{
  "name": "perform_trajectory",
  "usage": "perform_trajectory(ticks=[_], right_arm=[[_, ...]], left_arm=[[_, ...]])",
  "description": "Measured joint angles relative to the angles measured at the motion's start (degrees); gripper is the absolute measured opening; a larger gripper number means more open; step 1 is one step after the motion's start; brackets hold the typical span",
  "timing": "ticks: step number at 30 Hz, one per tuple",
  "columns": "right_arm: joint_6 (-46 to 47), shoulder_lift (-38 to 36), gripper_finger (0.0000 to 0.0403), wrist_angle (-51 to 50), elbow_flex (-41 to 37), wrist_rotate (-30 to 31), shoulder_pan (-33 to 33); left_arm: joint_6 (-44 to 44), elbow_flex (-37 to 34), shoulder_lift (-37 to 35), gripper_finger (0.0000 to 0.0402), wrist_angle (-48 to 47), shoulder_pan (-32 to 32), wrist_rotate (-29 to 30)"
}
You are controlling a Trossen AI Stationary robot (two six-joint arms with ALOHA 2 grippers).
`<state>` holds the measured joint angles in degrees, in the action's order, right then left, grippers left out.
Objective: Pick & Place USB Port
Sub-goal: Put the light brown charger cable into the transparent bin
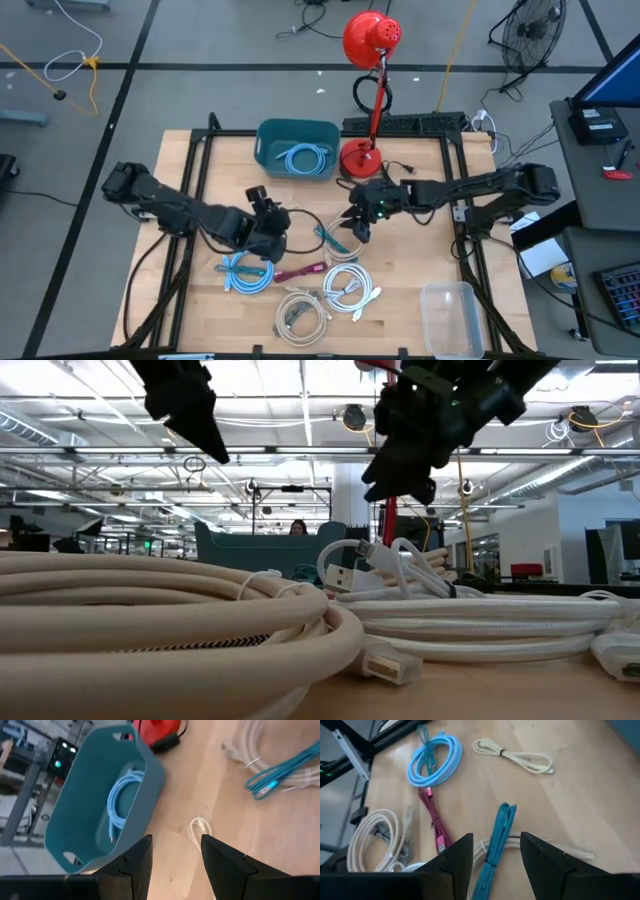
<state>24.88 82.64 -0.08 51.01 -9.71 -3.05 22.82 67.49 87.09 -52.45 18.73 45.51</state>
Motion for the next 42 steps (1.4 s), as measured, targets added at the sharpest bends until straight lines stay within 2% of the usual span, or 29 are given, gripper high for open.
perform_trajectory(ticks=[7,11,13,16,19,23,27,29,32,37,42], right_arm=[[-0.8,0.5,0.0155,2.0,0.0,-1.1,-1.4],[-3.6,0.2,0.0155,2.2,0.0,-1.1,-0.9],[-5.3,0.1,0.0155,3.0,0.0,-1.1,-0.6],[-7.6,0.1,0.0155,4.4,0.0,-1.1,-0.6],[-7.7,0.1,0.0155,6.2,0.0,-1.1,-0.8],[-7.8,0.1,0.0155,6.4,0.0,-1.1,-1.3],[-7.8,0.1,0.0155,7.0,0.0,-1.1,-2.0],[-7.6,0.1,0.0155,7.7,0.0,-1.1,-2.4],[-7.4,0.1,0.0155,10.2,0.0,-1.1,-2.9],[-7.5,0.1,0.0155,15.3,0.0,-1.0,-3.8],[-7.8,2.8,0.0155,15.3,0.7,-1.0,-4.9]], left_arm=[[1.3,-1.5,0.1,0.0172,0.1,-3.5,-3.9],[2.3,-2.1,0.1,0.0172,0.3,-5.1,-3.4],[2.4,-2.1,0.1,0.0172,1.2,-5.4,-1.2],[3.0,-2.1,-0.1,0.0172,4.1,-5.1,5.5],[3.4,-2.4,-2.0,0.0172,4.6,-4.8,7.1],[7.2,-7.4,-8.9,0.0172,5.8,-3.7,10.3],[10.5,-16.3,-21.3,0.0172,10.8,-2.3,14.0],[10.1,-21.4,-28.2,0.0172,17.5,-1.6,14.2],[4.8,-29.7,-37.8,0.0172,31.3,-0.9,11.5],[-8.4,-40.2,-48.5,0.0172,52.4,-0.9,-0.9],[-12.5,-43.2,-53.8,0.0172,57.0,-0.9,-7.1]])
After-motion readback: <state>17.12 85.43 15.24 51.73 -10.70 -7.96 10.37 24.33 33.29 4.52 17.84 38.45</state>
